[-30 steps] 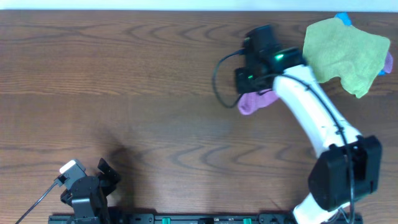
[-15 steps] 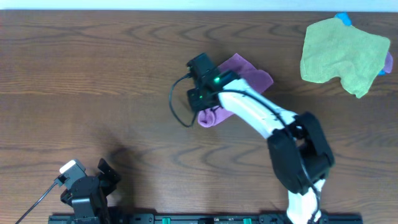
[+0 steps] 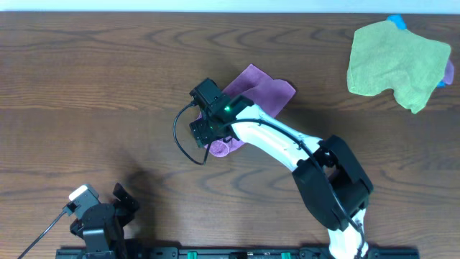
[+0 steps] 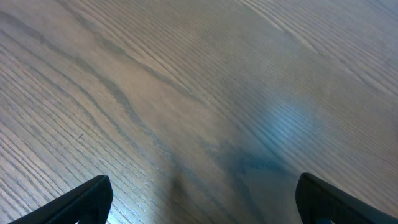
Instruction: Fold the cloth
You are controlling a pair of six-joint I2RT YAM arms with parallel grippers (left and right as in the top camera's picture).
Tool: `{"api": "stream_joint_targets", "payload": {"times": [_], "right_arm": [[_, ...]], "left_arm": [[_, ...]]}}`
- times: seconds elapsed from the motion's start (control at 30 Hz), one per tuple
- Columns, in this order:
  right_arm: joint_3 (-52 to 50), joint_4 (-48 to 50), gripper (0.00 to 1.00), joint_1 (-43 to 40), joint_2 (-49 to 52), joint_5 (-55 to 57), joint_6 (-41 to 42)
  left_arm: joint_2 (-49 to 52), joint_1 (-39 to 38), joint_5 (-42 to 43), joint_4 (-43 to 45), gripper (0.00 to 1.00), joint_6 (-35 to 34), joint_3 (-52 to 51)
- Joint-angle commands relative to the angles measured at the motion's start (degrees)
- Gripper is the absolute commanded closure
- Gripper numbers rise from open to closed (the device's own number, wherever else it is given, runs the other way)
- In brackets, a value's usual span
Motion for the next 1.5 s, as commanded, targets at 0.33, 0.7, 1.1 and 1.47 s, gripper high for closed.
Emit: {"api": "stream_joint_targets", "payload": {"times": [0.33, 0.7, 1.1, 1.47], "right_arm": [[8.09, -11.15, 0.23, 0.66, -3.54, 11.1, -6.6], [8.09, -10.03, 0.28, 1.6, 1.09, 13.07, -8.33], [8.07, -8.87, 0.29, 4.81, 3.72, 13.11, -8.94], [8.07, -8.5, 0.31, 5.05, 7.89, 14.99, -11.65]], "left_arm": [[-0.02, 0.2, -1.05, -1.09, 0.05, 0.39, -2.1], [-0.02, 0.2, -1.05, -1.09, 0.05, 0.39, -2.1], [-0.02, 0.2, -1.05, -1.09, 0.05, 0.39, -2.1], [-0.02, 0.2, -1.03, -0.22, 0.05, 0.35, -2.1]]}}
